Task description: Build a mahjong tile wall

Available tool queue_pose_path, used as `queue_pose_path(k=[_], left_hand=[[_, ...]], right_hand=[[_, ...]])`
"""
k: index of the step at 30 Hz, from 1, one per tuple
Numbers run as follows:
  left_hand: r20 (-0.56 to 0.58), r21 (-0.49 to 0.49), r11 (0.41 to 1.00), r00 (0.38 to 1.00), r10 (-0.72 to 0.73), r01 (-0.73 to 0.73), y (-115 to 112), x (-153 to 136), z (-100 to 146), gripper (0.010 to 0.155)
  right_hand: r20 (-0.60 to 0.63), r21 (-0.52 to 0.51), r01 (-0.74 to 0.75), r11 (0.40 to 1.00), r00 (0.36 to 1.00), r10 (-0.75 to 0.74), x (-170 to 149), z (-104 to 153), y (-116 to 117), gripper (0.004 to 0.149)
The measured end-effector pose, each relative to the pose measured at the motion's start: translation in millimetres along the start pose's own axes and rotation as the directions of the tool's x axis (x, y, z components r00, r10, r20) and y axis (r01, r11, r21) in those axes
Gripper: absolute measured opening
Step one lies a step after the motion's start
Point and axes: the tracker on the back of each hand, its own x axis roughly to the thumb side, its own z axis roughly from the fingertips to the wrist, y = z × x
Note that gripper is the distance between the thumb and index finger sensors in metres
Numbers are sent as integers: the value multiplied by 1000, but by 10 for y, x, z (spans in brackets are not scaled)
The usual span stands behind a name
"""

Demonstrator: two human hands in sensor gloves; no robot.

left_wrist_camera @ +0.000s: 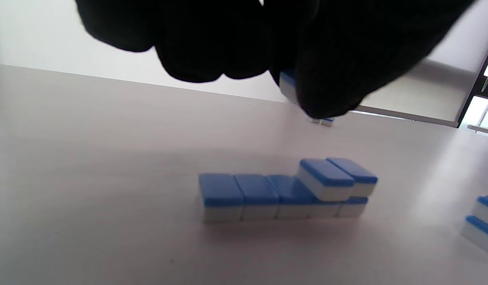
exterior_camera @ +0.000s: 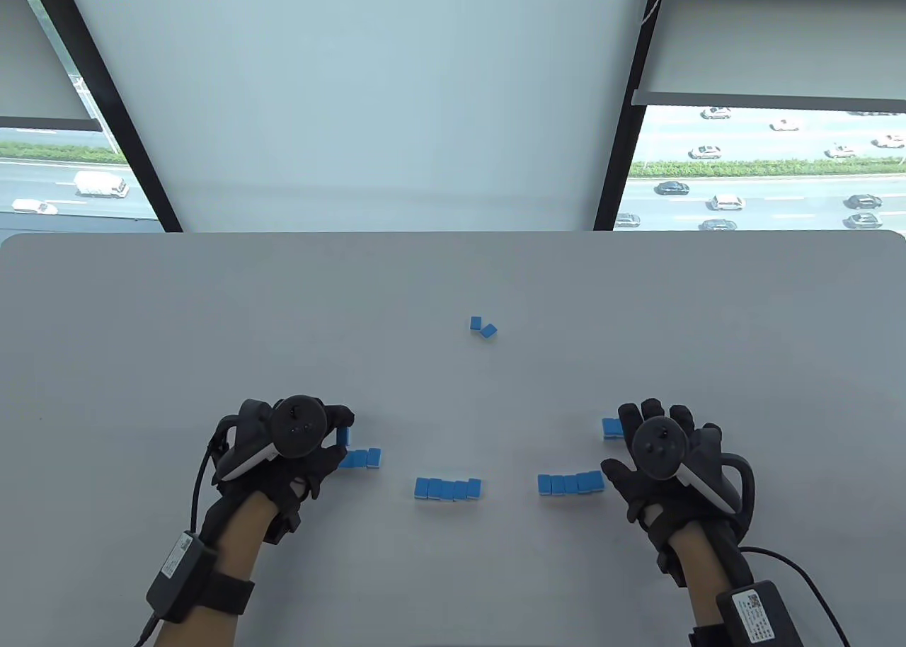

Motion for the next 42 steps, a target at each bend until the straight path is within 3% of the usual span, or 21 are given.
queue_pose_path(k=[6, 18, 33, 42], left_hand=[[-22, -94, 994, 998, -64, 61, -161, 36, -58, 58], [-17, -141, 987, 997, -78, 75, -256, 64, -104, 58], [-14, -148, 988, 999, -51, 49, -236, 55, -87, 64], [-4, -38, 999, 999, 33, -33, 6, 29, 7, 67]], right_hand=[[-6, 6, 1, 1000, 1000, -1, -13, 3, 5, 80], [-6, 6, -7, 1000, 1000, 7, -9, 5, 4, 80], [-4, 3, -3, 1000, 1000, 3, -8, 4, 2, 80], [-6, -7, 2, 1000, 1000, -2, -20, 6, -10, 80]])
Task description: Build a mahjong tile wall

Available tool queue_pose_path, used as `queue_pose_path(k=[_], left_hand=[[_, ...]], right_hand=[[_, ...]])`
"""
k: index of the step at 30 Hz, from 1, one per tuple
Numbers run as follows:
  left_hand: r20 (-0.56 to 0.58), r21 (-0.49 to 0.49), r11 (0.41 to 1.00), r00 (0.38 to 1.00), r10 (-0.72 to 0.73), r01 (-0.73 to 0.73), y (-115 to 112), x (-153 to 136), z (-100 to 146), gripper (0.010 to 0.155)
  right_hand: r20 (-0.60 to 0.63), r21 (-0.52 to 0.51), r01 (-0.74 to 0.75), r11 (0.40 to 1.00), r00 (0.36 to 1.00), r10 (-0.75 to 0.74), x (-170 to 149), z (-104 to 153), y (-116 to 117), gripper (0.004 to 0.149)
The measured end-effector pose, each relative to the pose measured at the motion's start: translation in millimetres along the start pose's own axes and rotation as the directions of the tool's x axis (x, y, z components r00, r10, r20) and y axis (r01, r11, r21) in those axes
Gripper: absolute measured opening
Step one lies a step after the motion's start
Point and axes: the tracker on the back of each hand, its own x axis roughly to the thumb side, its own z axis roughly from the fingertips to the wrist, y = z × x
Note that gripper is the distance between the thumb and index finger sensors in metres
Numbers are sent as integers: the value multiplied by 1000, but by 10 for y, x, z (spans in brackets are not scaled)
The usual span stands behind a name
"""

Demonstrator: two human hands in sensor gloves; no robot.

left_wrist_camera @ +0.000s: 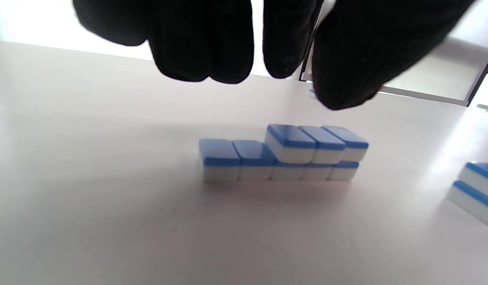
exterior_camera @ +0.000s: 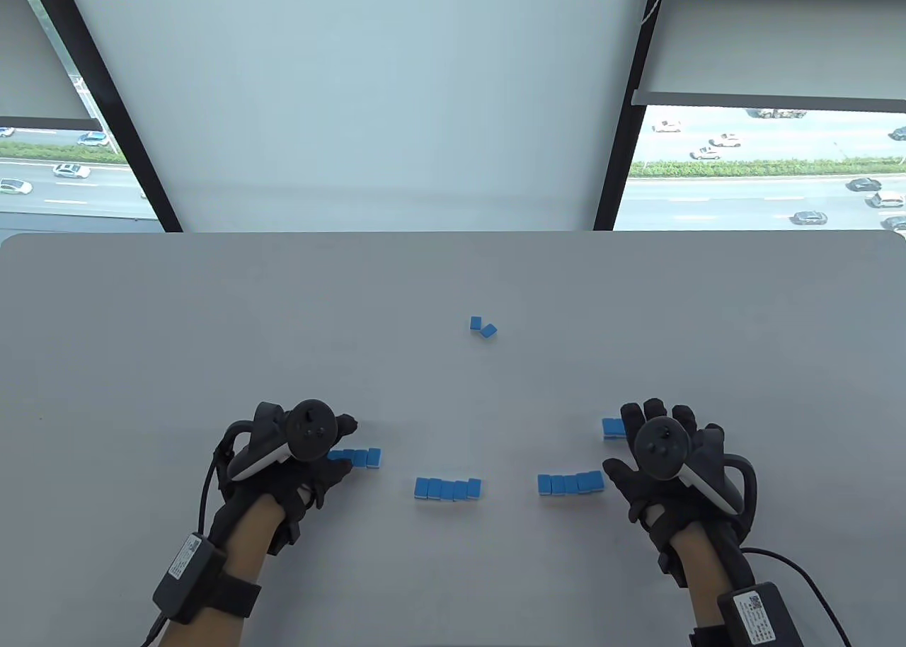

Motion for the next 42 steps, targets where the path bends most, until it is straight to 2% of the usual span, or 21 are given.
queue_pose_path(k=[5, 10, 15, 19, 24, 28, 33, 35, 38, 42], left_hand=[[46, 55, 999, 999, -4, 2, 177, 116, -115, 66], [94, 11, 996, 991, -93, 92, 236, 382, -450, 67], [146, -47, 993, 985, -97, 105, 173, 680, -978, 73], [140, -98, 987, 984, -111, 126, 112, 849, -1419, 77], [80, -126, 985, 991, -109, 119, 55, 997, -2037, 79], [1, -149, 977, 988, -152, 151, -51, 1065, -2409, 79], [-33, -131, 976, 983, -178, 172, -162, 1206, -2665, 77], [-29, -121, 976, 982, -185, 181, -161, 1250, -2730, 68], [-47, -102, 975, 978, -201, 195, -158, 1286, -2754, 60], [-40, -108, 967, 971, -237, 232, -140, 1295, -2711, 60]], right_hand=[[0, -4, -6, 1000, 1000, 6, -1, 4, 1, 80], [-2, -6, -2, 1000, 1000, 2, -12, 5, 1, 80], [1, -2, -11, 1000, 1000, 11, -5, 3, 13, 80], [2, 3, -26, 1000, 1000, 26, 11, 2, 28, 80], [-3, 4, -28, 1000, 1000, 28, -1, 2, 31, 80], [-2, 4, -43, 999, 999, 43, 6, 4, 34, 80], [-3, 19, -56, 998, 998, 56, 20, -15, 61, 80], [-4, 20, -62, 998, 998, 62, 22, -18, 63, 80], [-3, 18, -56, 998, 998, 56, 23, -15, 51, 80], [-2, 11, -46, 999, 999, 46, 15, -13, 34, 80]])
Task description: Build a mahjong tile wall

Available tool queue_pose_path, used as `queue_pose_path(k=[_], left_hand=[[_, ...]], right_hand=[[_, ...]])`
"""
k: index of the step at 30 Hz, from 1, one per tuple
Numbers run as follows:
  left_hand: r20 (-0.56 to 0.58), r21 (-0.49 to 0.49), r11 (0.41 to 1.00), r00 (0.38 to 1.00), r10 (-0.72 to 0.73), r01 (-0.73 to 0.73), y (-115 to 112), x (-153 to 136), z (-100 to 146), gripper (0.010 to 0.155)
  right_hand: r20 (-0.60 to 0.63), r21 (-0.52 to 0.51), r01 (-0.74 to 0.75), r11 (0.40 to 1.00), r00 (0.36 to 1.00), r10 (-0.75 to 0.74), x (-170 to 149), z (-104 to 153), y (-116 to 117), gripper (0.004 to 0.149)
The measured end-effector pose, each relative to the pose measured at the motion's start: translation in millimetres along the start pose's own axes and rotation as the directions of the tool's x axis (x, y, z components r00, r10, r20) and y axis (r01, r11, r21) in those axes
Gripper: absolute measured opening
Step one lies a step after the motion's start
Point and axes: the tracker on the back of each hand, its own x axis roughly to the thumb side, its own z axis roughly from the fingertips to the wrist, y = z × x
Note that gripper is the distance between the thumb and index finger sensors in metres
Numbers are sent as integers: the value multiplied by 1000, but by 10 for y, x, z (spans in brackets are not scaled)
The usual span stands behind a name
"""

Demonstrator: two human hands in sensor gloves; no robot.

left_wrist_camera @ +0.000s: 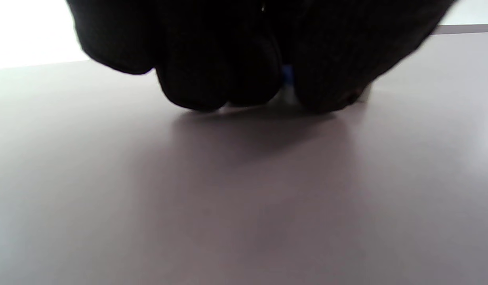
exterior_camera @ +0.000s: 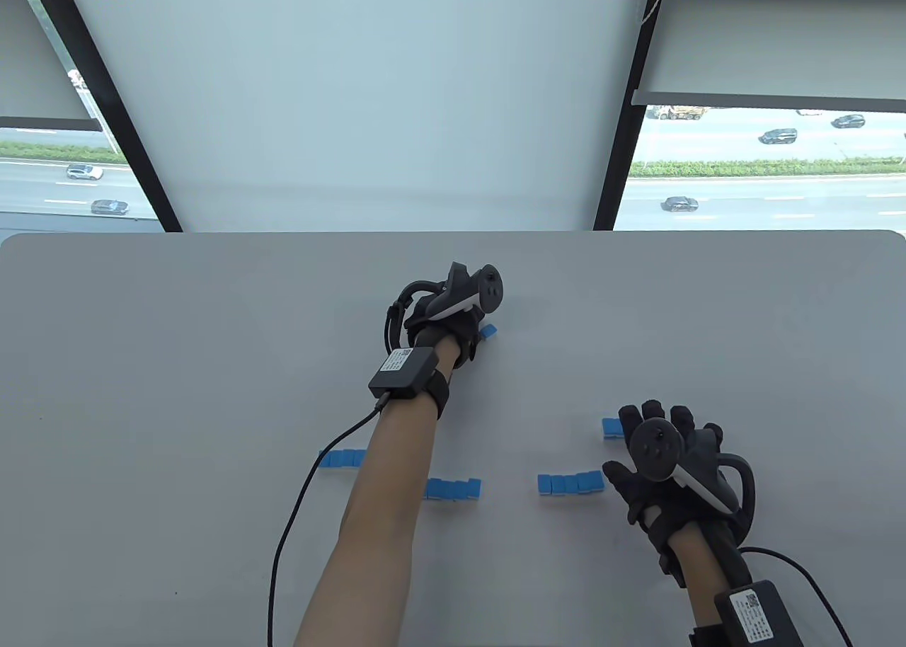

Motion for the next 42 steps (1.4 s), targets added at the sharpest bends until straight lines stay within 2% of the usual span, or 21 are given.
queue_pose_path(k=[5, 10, 17, 22, 27, 30, 32, 35, 37, 42], left_hand=[[-8, -19, 998, 998, -56, 56, 89, -154, 224, 59], [-2, 27, 998, 999, -51, 51, 288, -441, 624, 60], [25, 144, 989, 999, -35, 31, 596, -895, 1422, 60], [40, 218, 976, 999, -1, -8, 636, -1159, 1934, 60], [59, 275, 956, 995, 85, -98, 430, -1403, 2423, 60], [65, 291, 945, 989, 137, -150, 221, -1491, 2606, 60], [61, 296, 936, 982, 181, -191, 5, -1545, 2720, 60], [65, 283, 932, 974, 216, -226, -244, -1566, 2757, 59], [61, 229, 940, 968, 244, -251, -374, -1572, 2730, 59], [32, 131, 971, 980, 196, -198, -547, -1544, 2663, 59]], right_hand=[[4, 3, 8, 1000, 1000, -8, -3, -2, 3, 80], [11, 1, 19, 1000, 1000, -19, 1, -3, 2, 80], [17, -9, 31, 999, 999, -31, -3, -4, -3, 80], [23, -14, 41, 999, 999, -40, -1, -5, 0, 80], [25, -8, 42, 999, 999, -42, 4, -4, 4, 80], [24, -6, 39, 999, 999, -39, 7, -2, 4, 80], [23, -6, 39, 999, 999, -39, 8, -3, 4, 80], [20, -5, 39, 999, 999, -38, 6, -4, 2, 80], [17, -3, 37, 999, 999, -37, 4, -7, 6, 80], [9, 0, 35, 999, 999, -35, 6, -5, 5, 80]])
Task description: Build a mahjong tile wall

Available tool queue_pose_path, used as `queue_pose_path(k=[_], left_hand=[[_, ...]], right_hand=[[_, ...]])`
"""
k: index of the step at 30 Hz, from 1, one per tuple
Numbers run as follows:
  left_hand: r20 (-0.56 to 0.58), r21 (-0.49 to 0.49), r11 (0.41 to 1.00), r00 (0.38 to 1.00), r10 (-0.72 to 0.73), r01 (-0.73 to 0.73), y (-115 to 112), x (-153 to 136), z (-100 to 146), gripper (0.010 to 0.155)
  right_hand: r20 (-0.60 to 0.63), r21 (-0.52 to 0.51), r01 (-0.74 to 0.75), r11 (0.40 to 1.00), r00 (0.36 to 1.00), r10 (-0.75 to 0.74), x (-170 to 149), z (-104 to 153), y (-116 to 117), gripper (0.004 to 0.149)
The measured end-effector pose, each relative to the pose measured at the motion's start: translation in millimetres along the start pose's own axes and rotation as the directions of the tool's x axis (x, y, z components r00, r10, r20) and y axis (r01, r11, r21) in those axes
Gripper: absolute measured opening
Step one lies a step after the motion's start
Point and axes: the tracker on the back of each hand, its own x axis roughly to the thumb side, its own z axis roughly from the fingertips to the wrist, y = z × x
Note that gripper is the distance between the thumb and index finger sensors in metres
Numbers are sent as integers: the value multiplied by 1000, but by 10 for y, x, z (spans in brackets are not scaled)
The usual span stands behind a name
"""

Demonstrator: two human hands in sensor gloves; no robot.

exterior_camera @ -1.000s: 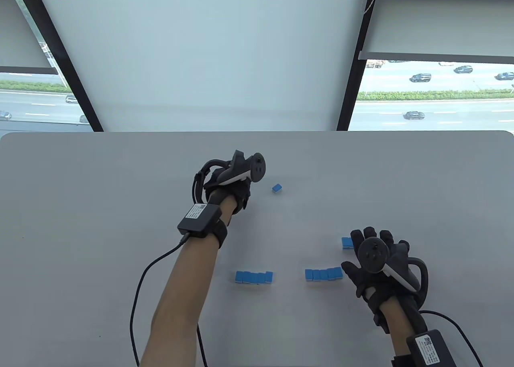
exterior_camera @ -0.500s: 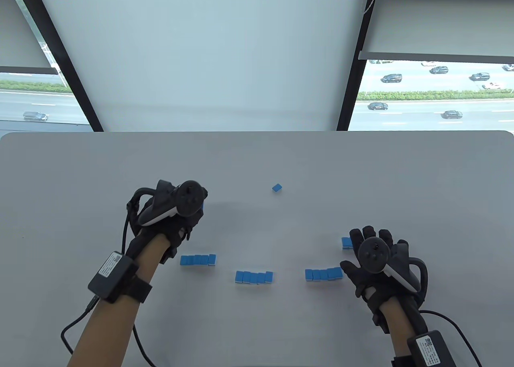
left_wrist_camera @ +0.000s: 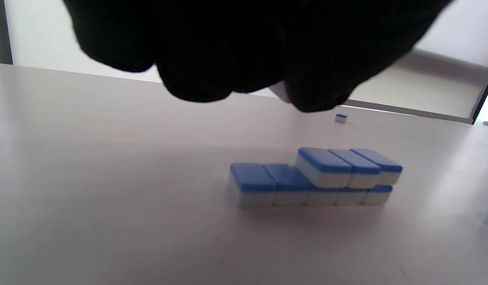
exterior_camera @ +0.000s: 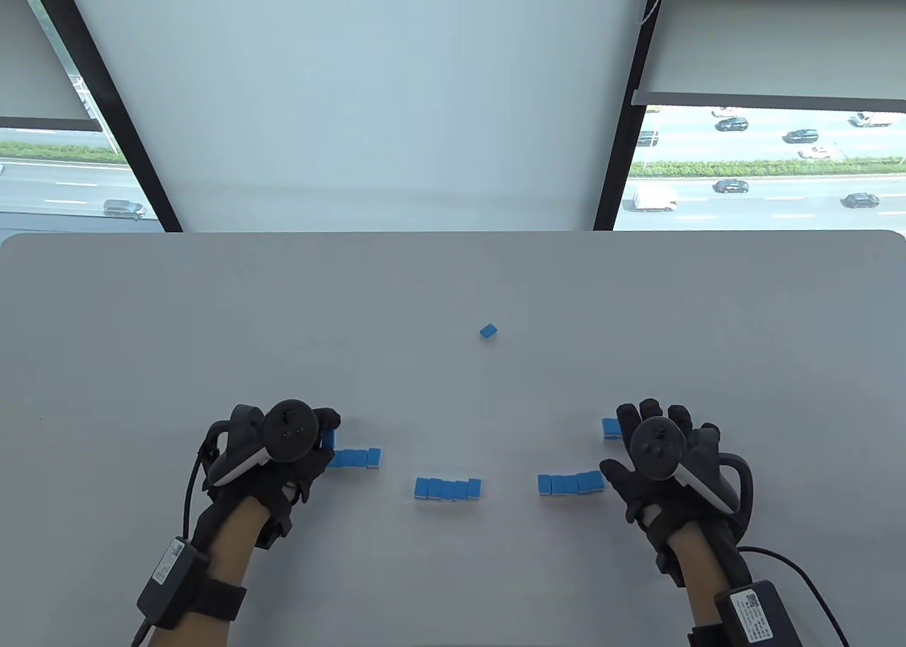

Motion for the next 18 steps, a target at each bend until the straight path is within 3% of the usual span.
queue_pose_path(k=[8, 18], left_hand=[[-3, -84, 996, 1000, -18, 18, -193, 29, -72, 58], [7, -73, 997, 999, -37, 37, -199, 57, -81, 58]], right_hand=[[-6, 7, -2, 1000, 1000, 2, 1, 4, -1, 80], [-2, 11, -11, 1000, 1000, 11, 15, 3, -2, 80]])
